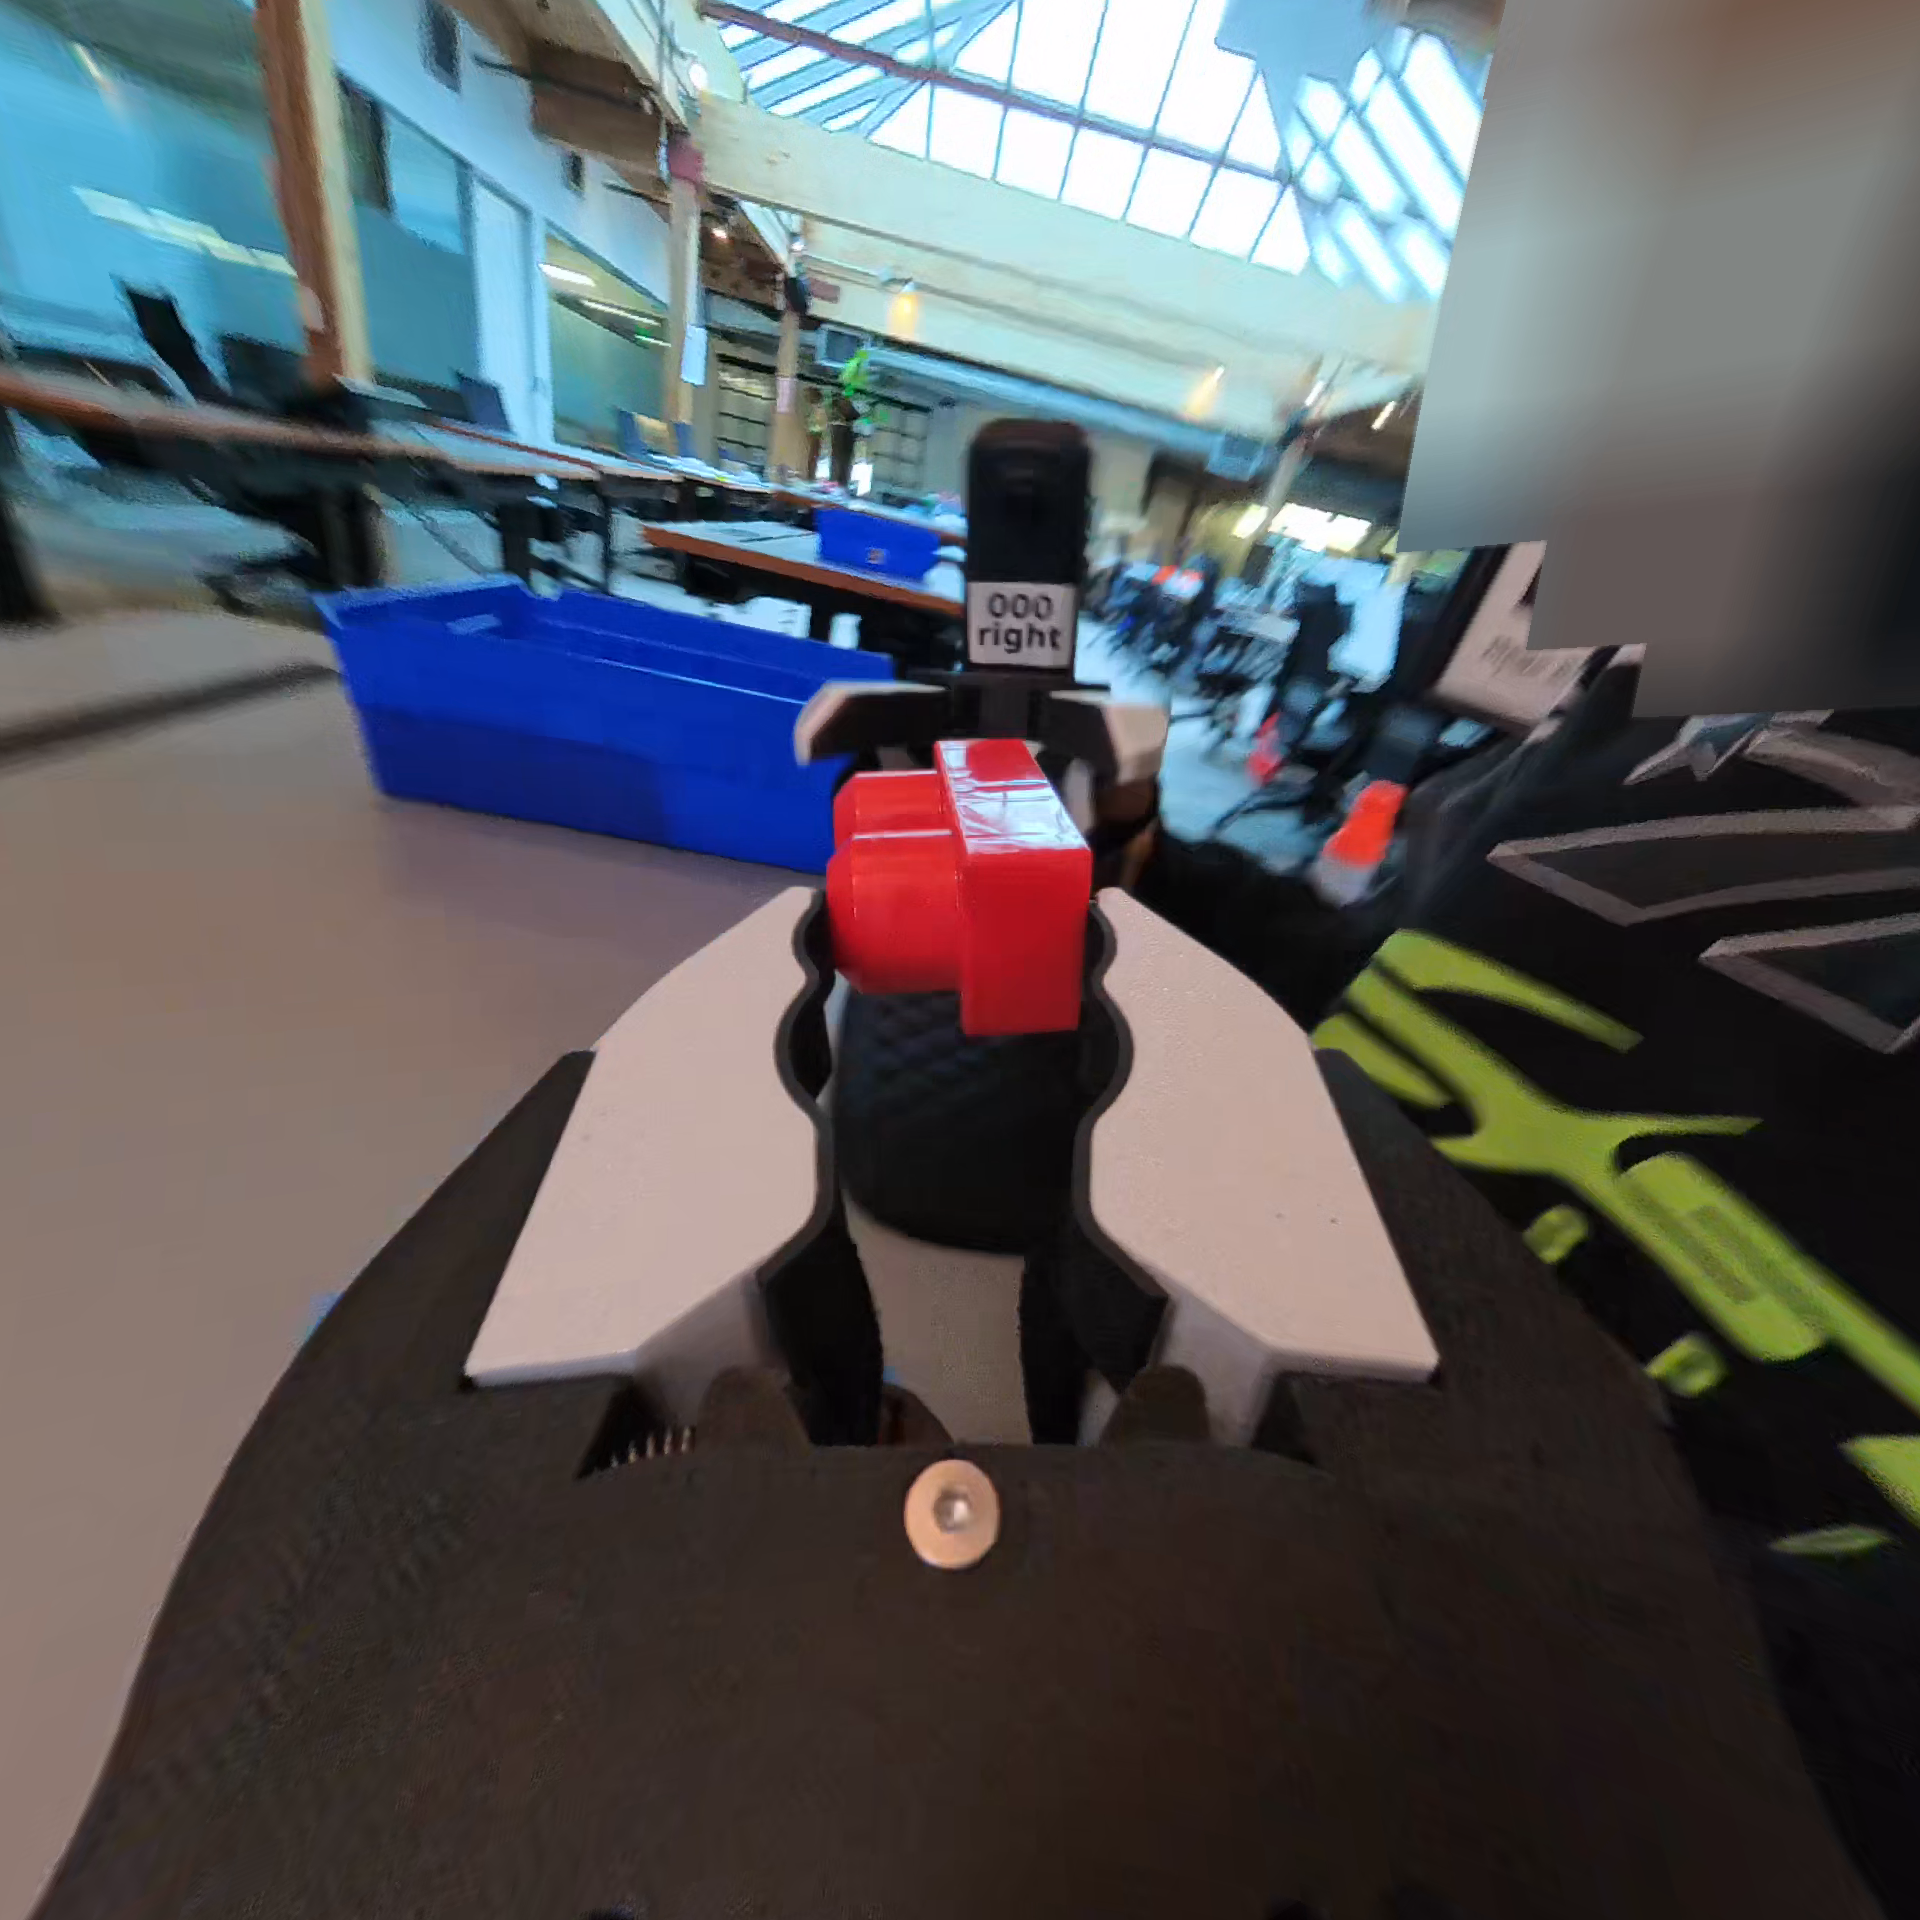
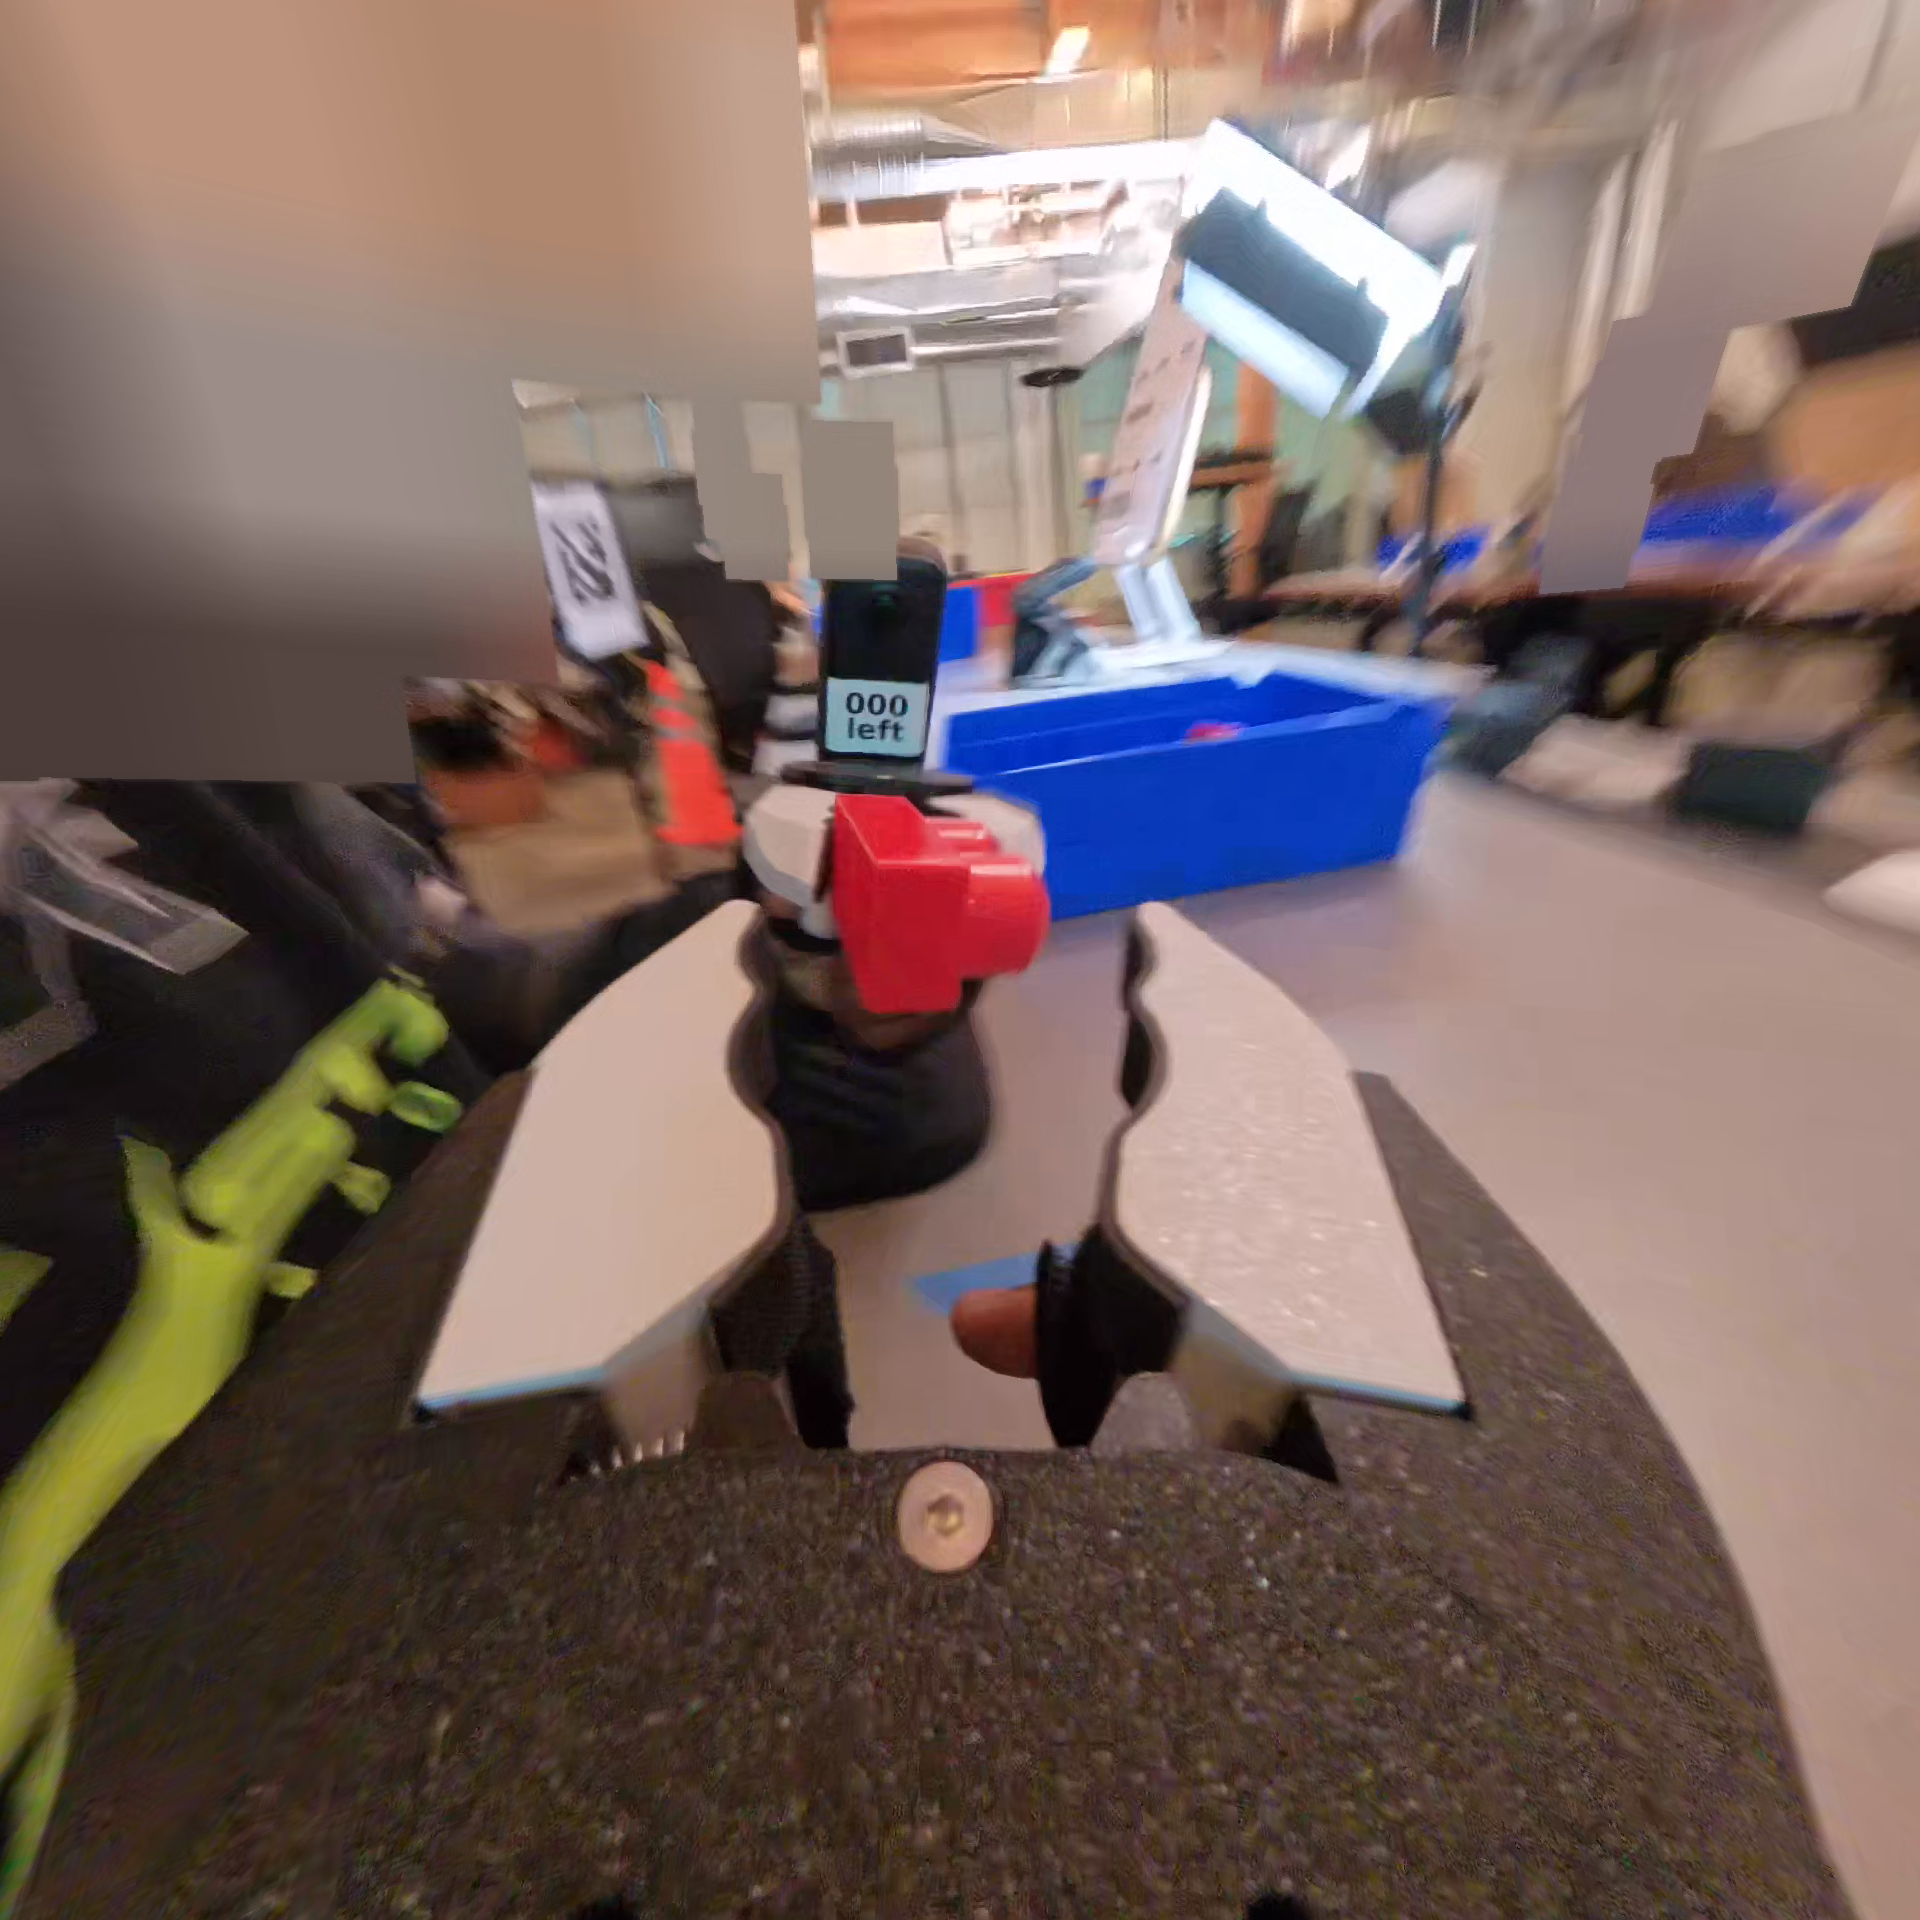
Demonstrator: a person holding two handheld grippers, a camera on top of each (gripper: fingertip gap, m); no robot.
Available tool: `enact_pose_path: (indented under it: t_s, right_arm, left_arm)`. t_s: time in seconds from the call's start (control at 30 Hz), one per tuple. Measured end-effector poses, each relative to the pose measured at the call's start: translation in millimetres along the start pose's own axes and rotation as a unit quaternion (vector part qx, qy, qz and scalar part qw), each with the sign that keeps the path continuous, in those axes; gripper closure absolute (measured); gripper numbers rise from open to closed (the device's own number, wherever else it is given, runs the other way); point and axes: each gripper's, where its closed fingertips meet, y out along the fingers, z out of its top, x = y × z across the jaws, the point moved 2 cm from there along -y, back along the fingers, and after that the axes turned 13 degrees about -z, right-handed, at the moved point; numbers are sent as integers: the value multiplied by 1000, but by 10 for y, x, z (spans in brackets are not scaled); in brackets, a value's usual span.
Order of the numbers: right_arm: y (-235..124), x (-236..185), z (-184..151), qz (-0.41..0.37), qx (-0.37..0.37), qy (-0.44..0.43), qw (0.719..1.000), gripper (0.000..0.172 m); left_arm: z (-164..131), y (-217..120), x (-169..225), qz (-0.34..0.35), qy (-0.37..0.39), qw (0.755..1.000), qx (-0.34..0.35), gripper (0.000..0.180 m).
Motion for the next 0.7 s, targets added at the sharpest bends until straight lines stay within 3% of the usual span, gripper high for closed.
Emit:
enact_pose_path:
  t_s: [0.1, 0.17, 0.3, 0.57, 0.63, 0.7]
  right_arm:
    - [32, 0, -103, 74, -38, 197, 977, 91]
    - [64, -57, -128, 104, -28, 217, 970, 92]
    - [147, -120, -208, 80, -18, 108, 991, 98]
    - [160, -239, -212, 73, 9, -63, 995, 127]
    - [141, -232, -195, 59, 21, -117, 991, 128]
    - [99, -246, -127, 47, 51, -186, 980, 128]
  left_arm:
    - [-4, -30, 42, 30, 138, 988, -70, 135]
    - [-35, -9, 73, 23, 163, 982, -92, 135]
    - [-78, 16, 91, 0, 132, 988, -79, 135]
    - [-95, 66, 166, -38, 100, 992, -70, 135]
    - [-86, 72, 157, -40, 59, 996, -57, 133]
    - [-84, 74, 152, -63, -36, 997, -33, 112]
